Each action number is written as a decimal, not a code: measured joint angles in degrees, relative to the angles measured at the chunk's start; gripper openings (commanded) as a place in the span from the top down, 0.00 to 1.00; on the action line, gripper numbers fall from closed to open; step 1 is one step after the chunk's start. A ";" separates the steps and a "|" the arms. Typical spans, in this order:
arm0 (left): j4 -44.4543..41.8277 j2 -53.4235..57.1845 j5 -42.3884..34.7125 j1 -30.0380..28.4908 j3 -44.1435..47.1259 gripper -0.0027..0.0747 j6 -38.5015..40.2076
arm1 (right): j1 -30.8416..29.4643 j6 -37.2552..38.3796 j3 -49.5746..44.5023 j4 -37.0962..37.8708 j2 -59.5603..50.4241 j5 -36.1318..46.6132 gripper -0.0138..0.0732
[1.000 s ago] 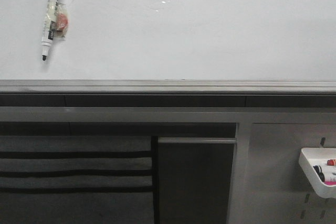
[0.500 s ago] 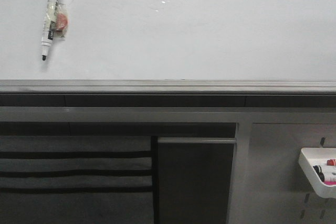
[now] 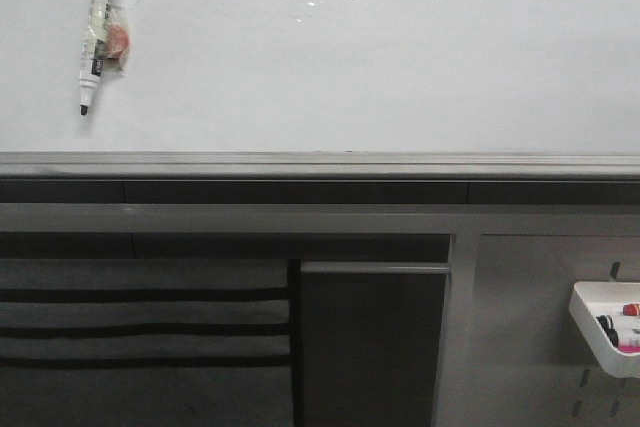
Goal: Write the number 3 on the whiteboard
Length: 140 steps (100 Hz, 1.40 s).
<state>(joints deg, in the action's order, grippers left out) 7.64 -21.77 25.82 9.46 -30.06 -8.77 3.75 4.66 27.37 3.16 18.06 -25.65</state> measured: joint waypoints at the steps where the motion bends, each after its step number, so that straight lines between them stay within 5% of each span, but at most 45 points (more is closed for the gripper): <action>1: 0.03 -0.30 -0.01 0.17 0.00 0.27 0.00 | 0.00 -0.20 0.00 -0.40 0.00 0.00 0.20; 42: 1.59 -27.52 -17.16 10.51 0.12 0.27 0.00 | 0.00 -11.25 0.00 -10.32 0.00 0.00 0.20; 66: 1.59 -44.50 -27.07 11.05 -3.93 0.27 0.00 | 0.00 -11.43 0.00 -10.45 0.00 0.00 0.20; 99: 1.59 -58.27 -30.64 11.09 -11.63 0.29 0.00 | 0.00 -11.52 0.00 -10.54 0.00 0.00 0.20; 140: 1.59 -62.38 -33.39 11.24 -13.78 0.65 0.00 | 0.00 -11.65 0.00 -10.54 0.00 0.00 0.20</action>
<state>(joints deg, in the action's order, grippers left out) 9.24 -84.16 -7.56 20.69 -43.84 -8.77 3.75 -6.99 27.37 -7.38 18.06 -25.65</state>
